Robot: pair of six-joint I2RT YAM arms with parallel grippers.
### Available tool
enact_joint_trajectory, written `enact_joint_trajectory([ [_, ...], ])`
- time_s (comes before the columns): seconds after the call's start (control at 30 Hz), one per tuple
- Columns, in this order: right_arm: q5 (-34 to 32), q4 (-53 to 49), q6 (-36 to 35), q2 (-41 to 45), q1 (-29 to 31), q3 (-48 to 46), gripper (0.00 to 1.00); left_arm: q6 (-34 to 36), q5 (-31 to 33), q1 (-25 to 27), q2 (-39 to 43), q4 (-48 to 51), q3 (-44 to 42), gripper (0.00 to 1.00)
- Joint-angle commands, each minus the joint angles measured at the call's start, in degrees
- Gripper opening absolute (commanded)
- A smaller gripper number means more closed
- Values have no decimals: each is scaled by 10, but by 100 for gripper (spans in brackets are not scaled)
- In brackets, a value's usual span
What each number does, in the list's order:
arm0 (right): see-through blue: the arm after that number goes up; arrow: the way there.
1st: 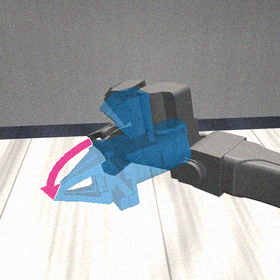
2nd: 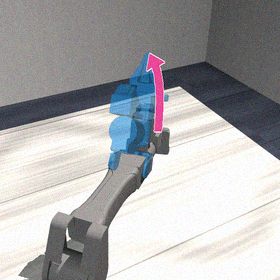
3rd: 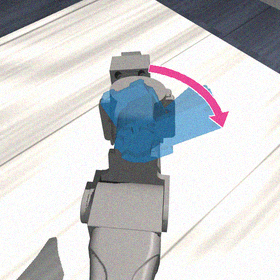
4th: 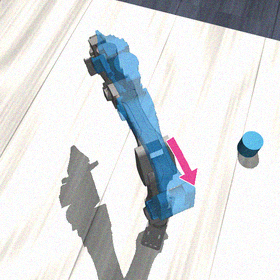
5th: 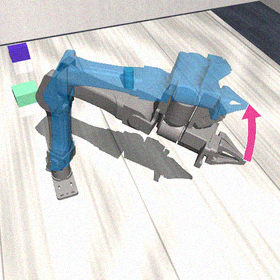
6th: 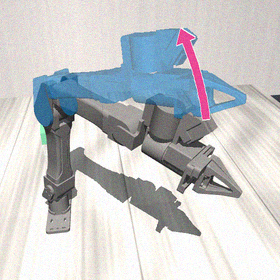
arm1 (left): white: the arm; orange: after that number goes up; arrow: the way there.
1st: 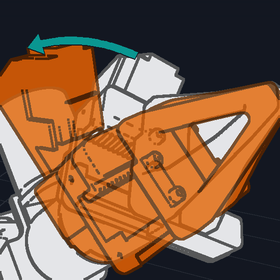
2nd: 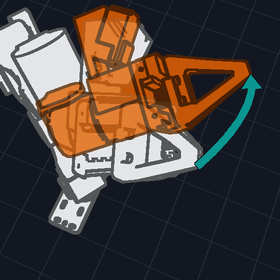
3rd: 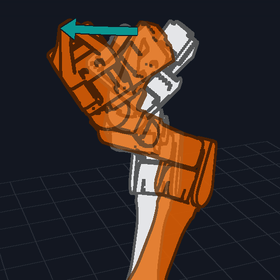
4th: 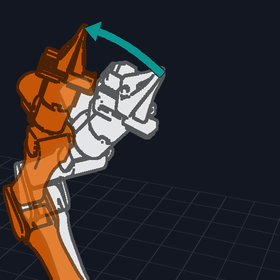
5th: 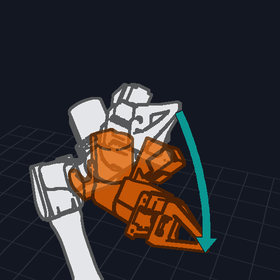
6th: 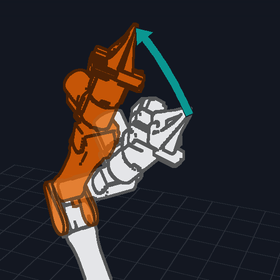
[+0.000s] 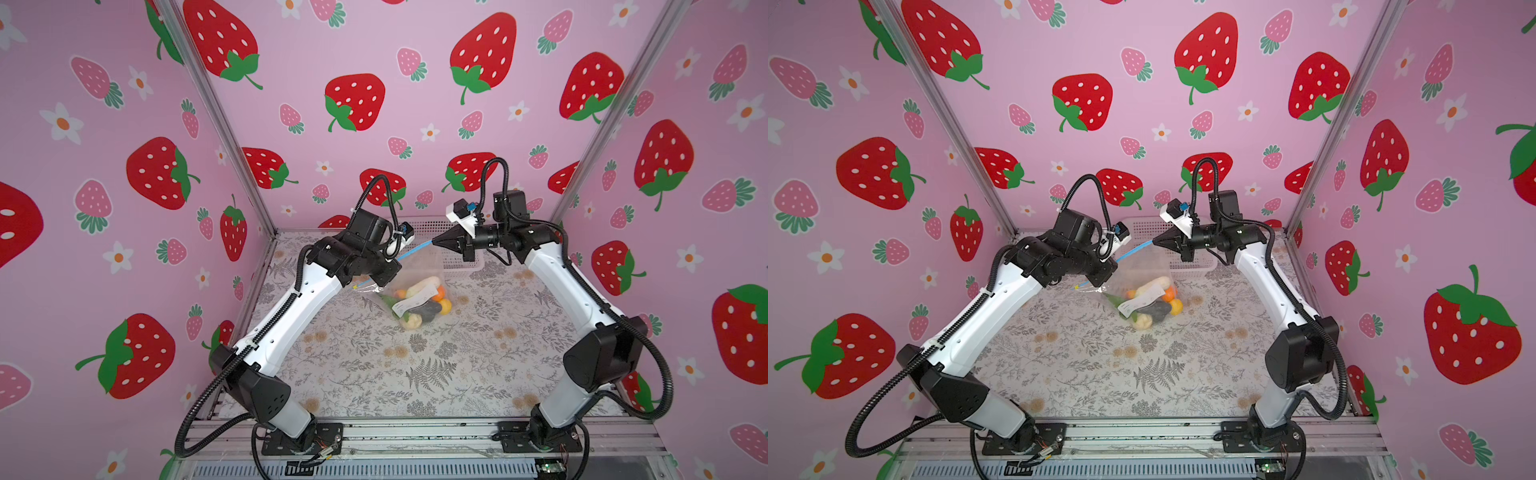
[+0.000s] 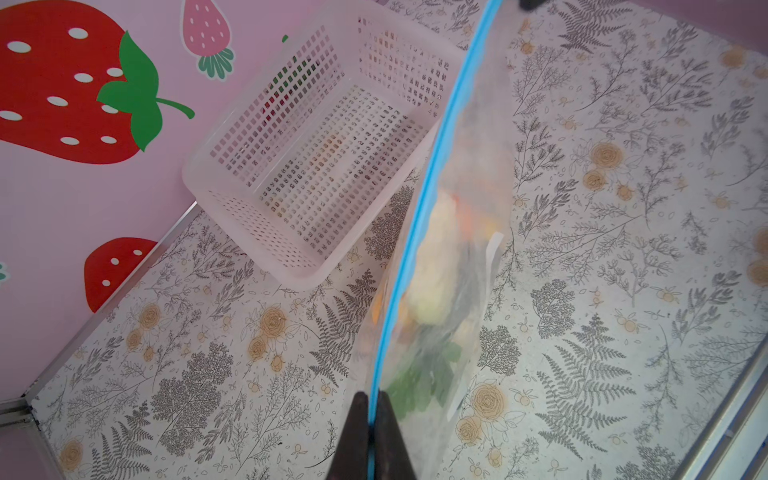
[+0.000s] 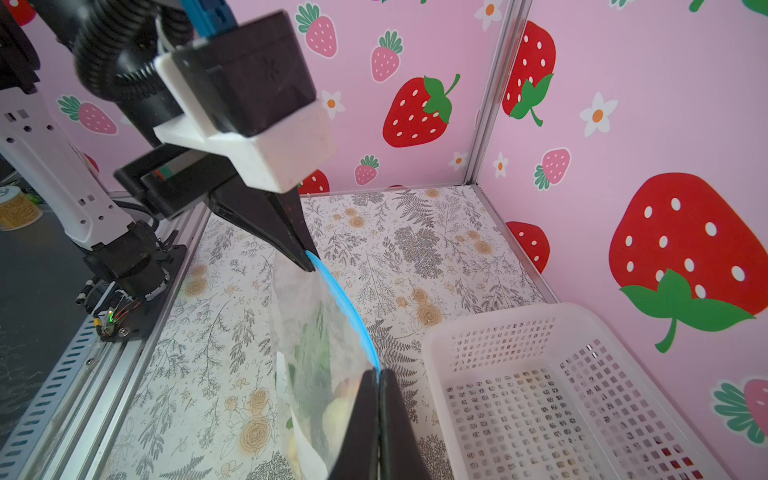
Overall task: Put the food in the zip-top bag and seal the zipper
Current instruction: 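Open the right gripper to release the zipper corner while the left gripper holds the bag, then move the right gripper away while the left gripper swings the bag toward the table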
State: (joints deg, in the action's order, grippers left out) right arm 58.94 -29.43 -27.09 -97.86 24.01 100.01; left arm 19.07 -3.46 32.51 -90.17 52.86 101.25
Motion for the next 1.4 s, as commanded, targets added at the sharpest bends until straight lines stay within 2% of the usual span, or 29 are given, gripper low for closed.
enact_joint_trajectory([
  [0.0, 12, 5, -9, -3, 3, 16, 0, -7, -5, 2, 0, 19, 25, 0],
  [0.03, 11, 7, -8, -3, 3, 15, 1, -12, -7, 4, -1, 20, 25, 0],
  [0.17, 5, 20, -3, 7, 2, 2, 16, -39, -10, 7, -4, 26, 24, 0],
  [0.3, -14, 76, 28, 32, -5, -47, 41, -62, -20, 9, 4, 23, 18, 0],
  [0.37, -37, 89, 41, 49, -9, -65, 48, -71, -28, 9, 7, 19, 16, 0],
  [0.43, -86, 102, 63, 75, -12, -91, 51, -83, -29, 8, 9, 14, 15, 0],
  [0.5, -128, 156, 89, 110, -23, -140, 53, -96, -29, 9, 9, 13, 15, 0],
  [0.6, -163, 235, 136, 151, -47, -206, 63, -114, -40, 9, 9, 13, 15, 0],
  [0.63, -175, 257, 158, 160, -54, -219, 63, -120, -57, 9, 9, 14, 16, 0],
  [0.77, -231, 351, 257, 194, -73, -286, 65, -156, -58, 10, 13, 24, 20, 0],
  [0.9, -289, 388, 329, 229, -77, -335, 67, -194, -72, 12, 24, 26, 24, 0],
  [1.1, -266, 446, 410, 270, -76, -421, 71, -254, -95, 28, 40, 12, 26, 0],
  [1.37, -295, 449, 489, 297, -74, -488, 69, -328, -91, 44, 45, 17, 41, 0],
])
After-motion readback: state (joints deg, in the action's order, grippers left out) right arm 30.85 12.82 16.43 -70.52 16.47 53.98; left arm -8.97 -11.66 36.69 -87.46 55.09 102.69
